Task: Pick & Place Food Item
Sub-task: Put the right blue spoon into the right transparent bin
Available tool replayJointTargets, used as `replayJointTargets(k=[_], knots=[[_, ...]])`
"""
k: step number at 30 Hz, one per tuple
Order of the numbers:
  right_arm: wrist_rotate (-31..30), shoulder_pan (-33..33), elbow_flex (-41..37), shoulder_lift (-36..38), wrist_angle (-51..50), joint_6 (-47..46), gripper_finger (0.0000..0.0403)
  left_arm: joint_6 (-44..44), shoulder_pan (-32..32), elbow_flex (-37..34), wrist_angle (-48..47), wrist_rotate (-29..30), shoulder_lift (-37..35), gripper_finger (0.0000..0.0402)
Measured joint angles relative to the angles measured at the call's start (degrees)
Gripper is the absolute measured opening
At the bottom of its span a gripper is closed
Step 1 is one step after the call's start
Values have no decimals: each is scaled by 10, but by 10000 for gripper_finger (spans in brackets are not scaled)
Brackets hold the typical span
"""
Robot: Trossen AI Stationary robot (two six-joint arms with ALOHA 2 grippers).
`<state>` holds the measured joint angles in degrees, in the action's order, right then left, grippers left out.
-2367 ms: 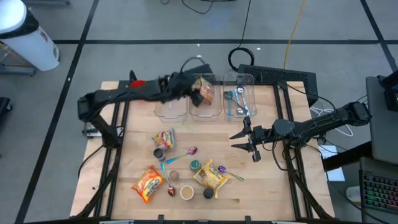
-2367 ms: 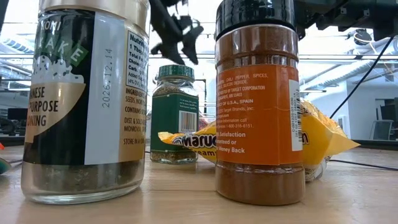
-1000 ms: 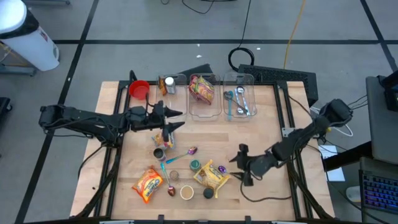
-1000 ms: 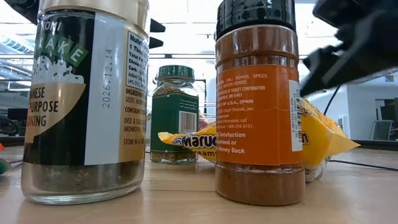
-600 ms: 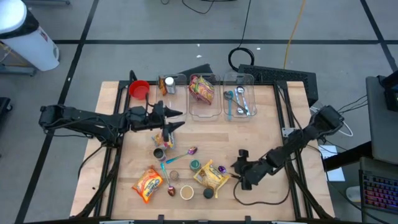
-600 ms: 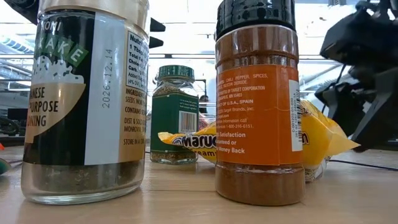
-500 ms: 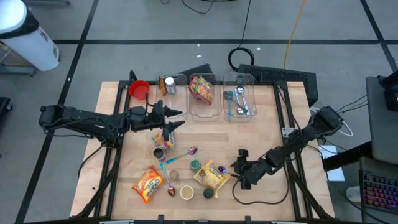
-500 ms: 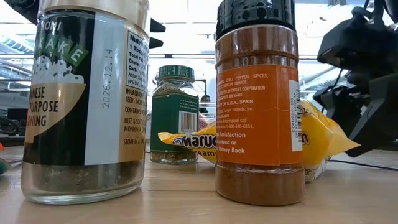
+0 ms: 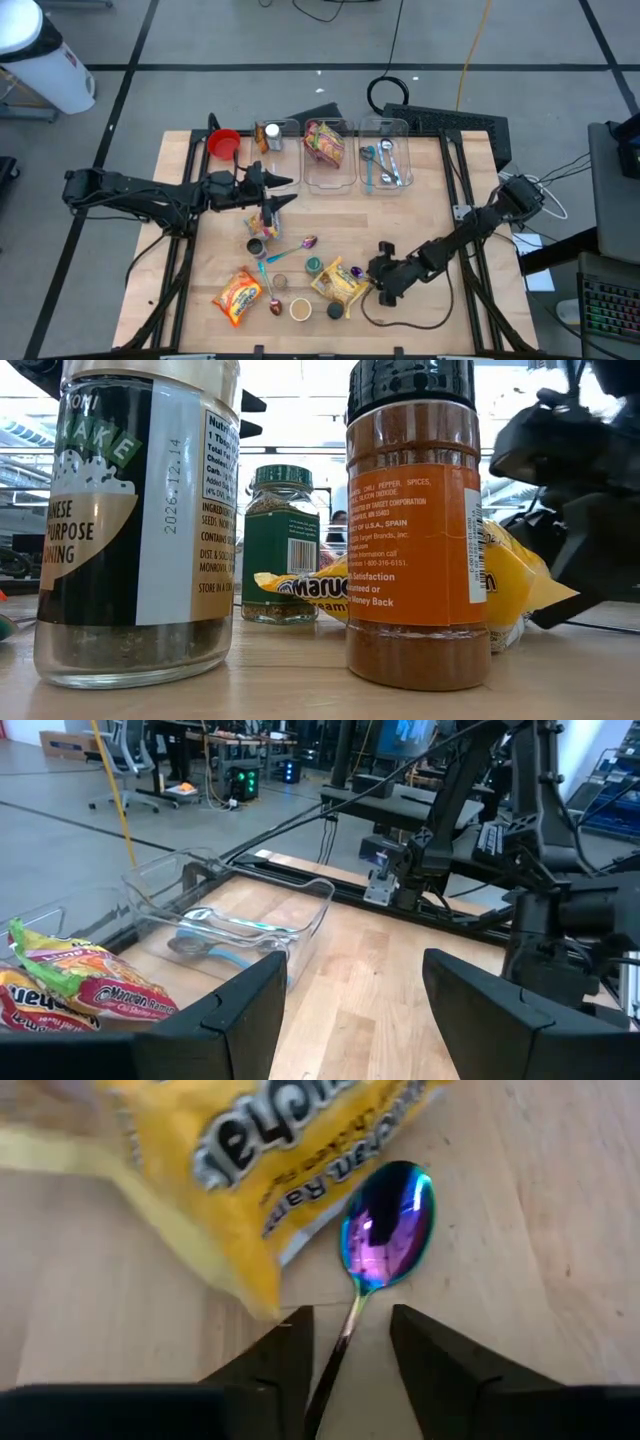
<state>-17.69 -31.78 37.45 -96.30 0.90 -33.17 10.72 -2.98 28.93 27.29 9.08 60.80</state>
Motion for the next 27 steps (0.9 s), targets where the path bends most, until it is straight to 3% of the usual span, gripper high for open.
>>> replayJointTargets(k=[5,10,17,27], knots=[[24,15,1,3,-88,-37,60,0,0,0,-1,0,0,244],[64,33,-1,4,-101,-52,8,-3,0,0,-1,0,0,244],[58,37,-5,26,-92,-41,3,-5,0,0,-1,0,0,244],[8,51,-6,184,-99,-31,1,-10,0,0,-3,0,0,244]])
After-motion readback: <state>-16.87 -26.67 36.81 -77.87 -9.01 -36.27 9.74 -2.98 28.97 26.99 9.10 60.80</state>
